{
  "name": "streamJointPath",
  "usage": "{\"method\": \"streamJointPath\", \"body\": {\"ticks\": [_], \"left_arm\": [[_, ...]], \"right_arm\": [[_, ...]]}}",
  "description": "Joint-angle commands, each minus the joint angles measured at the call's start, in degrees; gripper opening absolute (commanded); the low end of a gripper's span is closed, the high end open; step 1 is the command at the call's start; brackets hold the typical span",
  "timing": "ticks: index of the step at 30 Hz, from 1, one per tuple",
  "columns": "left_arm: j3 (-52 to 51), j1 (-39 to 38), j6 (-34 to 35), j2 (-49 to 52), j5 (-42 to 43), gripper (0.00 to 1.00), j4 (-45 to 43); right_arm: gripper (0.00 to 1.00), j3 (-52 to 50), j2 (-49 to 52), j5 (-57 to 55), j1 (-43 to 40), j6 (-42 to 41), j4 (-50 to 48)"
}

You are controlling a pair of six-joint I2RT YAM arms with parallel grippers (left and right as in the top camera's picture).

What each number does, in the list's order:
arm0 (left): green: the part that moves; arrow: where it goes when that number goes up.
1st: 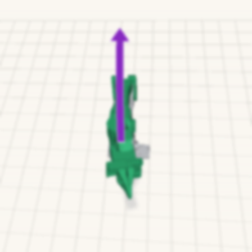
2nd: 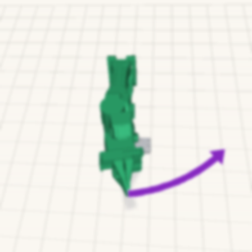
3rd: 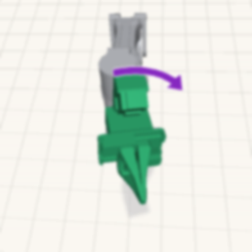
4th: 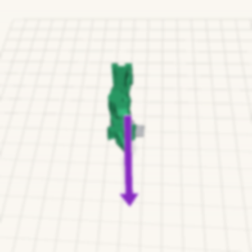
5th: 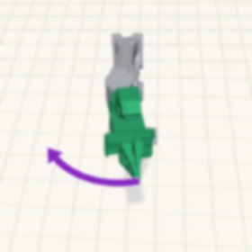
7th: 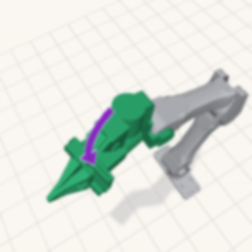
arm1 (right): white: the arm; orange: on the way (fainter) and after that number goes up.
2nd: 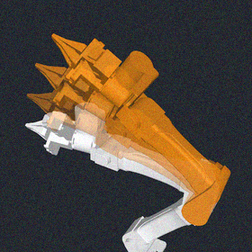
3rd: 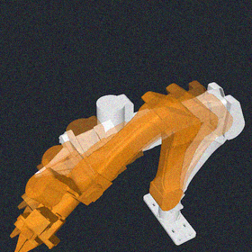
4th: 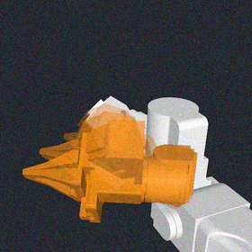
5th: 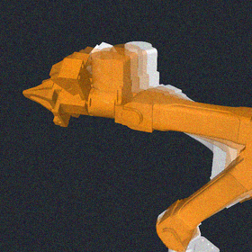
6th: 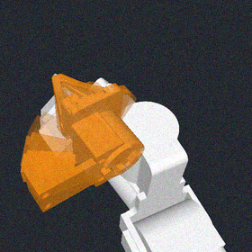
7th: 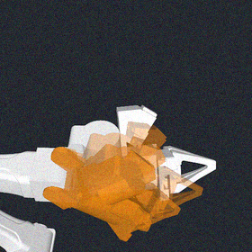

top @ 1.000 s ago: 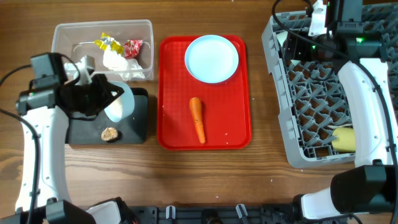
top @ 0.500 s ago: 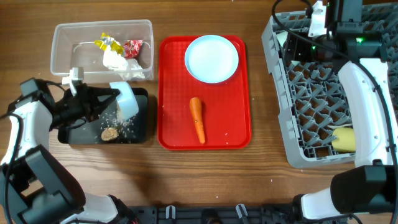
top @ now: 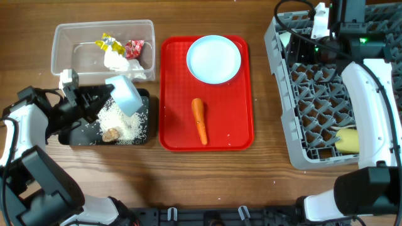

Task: Sort waste into correct bins and load items into the dishwasher rack
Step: 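Tip the rice bowl over the black tray with the left gripper, then hand the empty rice bowl to the right gripper over the red tray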

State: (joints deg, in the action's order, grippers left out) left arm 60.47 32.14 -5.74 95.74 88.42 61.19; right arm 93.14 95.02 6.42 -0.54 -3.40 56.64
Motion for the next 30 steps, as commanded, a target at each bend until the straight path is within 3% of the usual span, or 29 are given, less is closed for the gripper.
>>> {"method": "streamJointPath", "body": {"ticks": [1, 10, 17, 22, 26, 30], "left_arm": [[-0.3, 3.0, -0.7, 0.4, 2.0, 0.04, 1.6], [-0.3, 4.8, -1.6, 0.2, 2.0, 0.04, 4.0], [-0.3, 4.7, -6.1, -0.2, 1.9, 0.04, 3.2], [0.2, -3.8, -9.3, -1.0, 0.2, 0.04, -0.8], [2.9, -16.9, -7.1, -1.2, -14.6, 0.04, -3.3], [3.2, -33.8, 10.6, -1.2, -44.7, 0.04, -12.7]], "right_arm": [[0.79, 0.1, -0.7, 0.7, 0.1, 0.7, 0.3], [0.79, 0.1, -0.7, 0.7, 0.1, 0.6, 0.3], [0.79, 0.1, -0.7, 0.7, 0.1, 0.6, 0.3], [0.80, 0.1, -0.7, 0.7, 0.1, 0.4, -0.2], [0.80, 0.1, -0.7, 0.7, 0.1, 0.4, 0.2], [0.80, 0.2, -0.7, 0.7, 0.1, 0.4, 0.9]]}}
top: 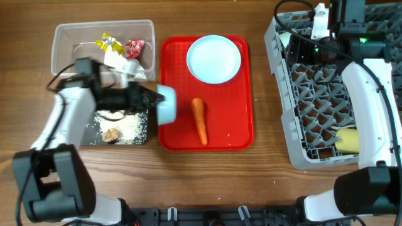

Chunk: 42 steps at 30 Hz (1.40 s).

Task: Sort waste into correct bins and load items into the dishwasher rack
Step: 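Hand the empty rice bowl to the right gripper over the red tray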

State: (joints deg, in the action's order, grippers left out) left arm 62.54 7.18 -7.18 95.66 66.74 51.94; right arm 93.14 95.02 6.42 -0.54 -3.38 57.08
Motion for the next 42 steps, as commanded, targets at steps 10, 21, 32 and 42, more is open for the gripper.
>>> {"method": "streamJointPath", "body": {"ticks": [10, 21, 32, 42], "left_arm": [[1.1, -37.1, 21.9, -1.0, -60.4, 0.66, -8.1], [11.0, -13.1, 30.1, -19.8, -58.7, 0.93, -1.3], [10.9, -3.0, 29.9, -18.0, -59.4, 1.00, 4.7], [10.9, -3.0, 30.0, -16.9, -61.3, 1.00, 4.9]], "right_arm": [[0.88, 0.1, -0.7, 2.3, 0.2, 0.4, 0.6], [0.88, 0.1, 3.2, 16.1, 15.1, 0.1, -2.3], [0.65, 0.1, 21.0, 13.9, 36.9, 1.8, -4.7], [0.45, 0.1, 27.0, 12.7, 38.6, 0.3, -6.7]]}}
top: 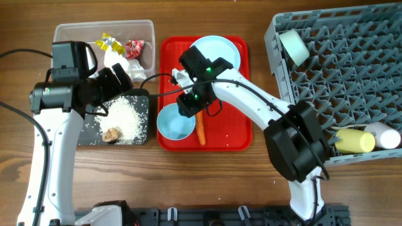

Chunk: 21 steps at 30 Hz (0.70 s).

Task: Sort waste into correct bins and load items into the dishwasher rack
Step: 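Hand the empty rice bowl to the right gripper over the red tray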

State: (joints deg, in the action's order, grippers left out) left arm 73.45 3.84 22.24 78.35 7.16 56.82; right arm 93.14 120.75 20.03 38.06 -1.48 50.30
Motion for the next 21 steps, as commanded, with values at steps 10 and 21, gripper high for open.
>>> {"method": "streamJointPath", "body": {"ticks": [10, 21], "left_arm": [[0.0, 6.2, 0.8, 0.4, -2.8, 1.00, 0.5], [0.0, 9.6, 0.7, 0.4, -2.8, 1.00, 1.1]], "right_arm": [[0.09, 0.1, 1.8, -1.0, 0.0, -1.6, -0.1], [0.04, 0.5, -1.6, -10.4, -0.1, -1.5, -0.2]]}}
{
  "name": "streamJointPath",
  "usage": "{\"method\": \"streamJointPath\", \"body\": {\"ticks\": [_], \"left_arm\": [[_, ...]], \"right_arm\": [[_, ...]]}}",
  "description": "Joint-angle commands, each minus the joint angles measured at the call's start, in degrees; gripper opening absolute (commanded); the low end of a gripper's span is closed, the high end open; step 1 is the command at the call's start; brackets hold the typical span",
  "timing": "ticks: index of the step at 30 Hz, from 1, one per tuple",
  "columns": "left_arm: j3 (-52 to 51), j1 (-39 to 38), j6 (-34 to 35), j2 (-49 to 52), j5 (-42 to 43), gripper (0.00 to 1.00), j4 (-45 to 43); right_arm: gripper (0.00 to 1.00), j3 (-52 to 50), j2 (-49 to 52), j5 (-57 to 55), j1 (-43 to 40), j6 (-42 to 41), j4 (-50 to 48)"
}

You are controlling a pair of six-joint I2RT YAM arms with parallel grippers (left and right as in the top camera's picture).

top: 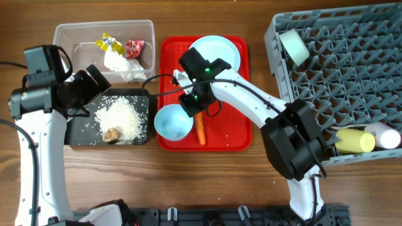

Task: Sort waste into correct bins and load items into the dishwasher rack
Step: 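Hand the empty rice bowl to the right gripper over the red tray, then place the rice bowl in the rack with the right gripper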

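A light blue bowl [172, 123] stands upright at the front left of the red tray [235, 129], next to a carrot [200, 129]. Further back on the tray lies a pale plate [221, 49]. My right gripper [190, 103] is down at the bowl's far right rim, by the carrot's top; its fingers are hidden under the wrist. The left gripper [95, 83] hovers open and holding nothing over the back left corner of the black bin [78, 135], which holds rice [122, 116] and a brown scrap [112, 134].
A clear bin [66, 47] at the back left holds wrappers and tissue. The grey dishwasher rack [333, 88] fills the right side, with a cup [291, 45] at its back left and a yellow item [348, 140] and a white one [384, 134] at its front right.
My left gripper has drawn back to the left, from over the rice to the black bin's back left corner. The right gripper and the bowl stay where they were.
My left gripper first held the bowl tipped over the black bin, with rice below it. Then it held the bowl at the tray's left edge. Later the bowl stood on the tray, the left gripper was free, and the right gripper was at the bowl's rim.
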State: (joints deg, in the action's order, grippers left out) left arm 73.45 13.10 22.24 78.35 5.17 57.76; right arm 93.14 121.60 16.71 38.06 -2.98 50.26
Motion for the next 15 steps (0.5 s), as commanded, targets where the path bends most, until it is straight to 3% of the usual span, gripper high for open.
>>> {"method": "streamJointPath", "body": {"ticks": [1, 5, 9, 15], "left_arm": [[0.0, 0.3, 0.7, 0.4, -0.8, 1.00, 0.2], [0.0, 0.3, 0.7, 0.4, -0.8, 1.00, 0.2], [0.0, 0.3, 0.7, 0.4, -0.8, 1.00, 0.2], [0.0, 0.3, 0.7, 0.4, -0.8, 1.00, 0.4]], "right_arm": [[0.04, 1.1, -4.5, -11.5, -0.1, 0.0, -0.3], [0.04, 1.3, -14.6, -29.5, -0.2, 0.0, -3.9], [0.04, 1.3, -18.4, -41.7, -0.5, 0.0, -4.7], [0.04, 1.3, -19.4, -82.0, -5.2, -5.6, -4.9]]}}
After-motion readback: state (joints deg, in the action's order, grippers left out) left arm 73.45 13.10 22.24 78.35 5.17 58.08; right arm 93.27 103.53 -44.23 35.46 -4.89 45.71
